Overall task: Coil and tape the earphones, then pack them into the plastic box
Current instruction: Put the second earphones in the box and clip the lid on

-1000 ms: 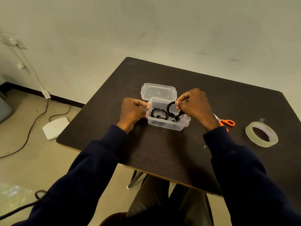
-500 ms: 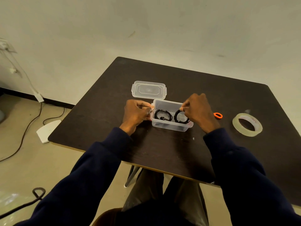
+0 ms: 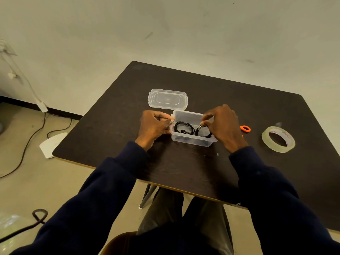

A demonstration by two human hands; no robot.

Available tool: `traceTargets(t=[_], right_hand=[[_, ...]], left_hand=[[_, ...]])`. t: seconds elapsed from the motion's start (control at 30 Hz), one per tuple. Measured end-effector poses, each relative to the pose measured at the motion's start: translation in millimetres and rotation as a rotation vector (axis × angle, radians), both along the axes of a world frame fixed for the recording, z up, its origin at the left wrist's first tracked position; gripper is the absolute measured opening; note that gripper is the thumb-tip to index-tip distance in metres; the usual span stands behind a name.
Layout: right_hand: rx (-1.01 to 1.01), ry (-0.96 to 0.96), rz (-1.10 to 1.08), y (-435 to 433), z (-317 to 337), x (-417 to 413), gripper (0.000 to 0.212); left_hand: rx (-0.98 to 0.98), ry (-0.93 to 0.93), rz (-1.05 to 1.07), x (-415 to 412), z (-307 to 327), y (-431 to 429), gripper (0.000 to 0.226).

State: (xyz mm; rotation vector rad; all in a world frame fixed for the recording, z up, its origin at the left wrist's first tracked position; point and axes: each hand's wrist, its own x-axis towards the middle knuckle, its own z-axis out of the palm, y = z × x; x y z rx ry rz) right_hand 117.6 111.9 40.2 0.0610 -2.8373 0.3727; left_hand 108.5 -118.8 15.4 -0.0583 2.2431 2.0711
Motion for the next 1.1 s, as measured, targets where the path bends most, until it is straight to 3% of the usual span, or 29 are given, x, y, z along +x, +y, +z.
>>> traceTargets(t=[0.17, 0.3, 0.57, 0.7, 0.87, 0.97, 1.1], right_hand=[[0.204, -0.149, -0.026, 5, 9, -3, 0.026], [0.253, -0.184, -0.050, 0, 5, -4, 0.029], [0.095, -0.152, 0.019, -4, 7, 1, 0.009], [0.111, -0.115, -0.008, 1, 16, 2, 0.015], [0.199, -0.269, 0.002, -5, 15, 2, 0.025], [0.169, -0.219, 0.011, -6, 11, 0, 0.019], [-0.030, -0.039, 0.009, 7, 5, 4, 0.010]], left_hand=[[0.034, -0.016, 0.011, 1, 1, 0, 0.012], [0.036, -0.017, 0.010, -1, -1, 0, 0.015], [0.050, -0.009, 0.019, 2, 0, 2, 0.011], [0.041, -0.006, 0.019, 1, -1, 2, 0.011], [0.012, -0.003, 0.024, 0, -2, 2, 0.011], [0.036, -0.004, 0.025, 1, -3, 0, 0.015], [0.093, 0.013, 0.009, 4, -8, -1, 0.015]])
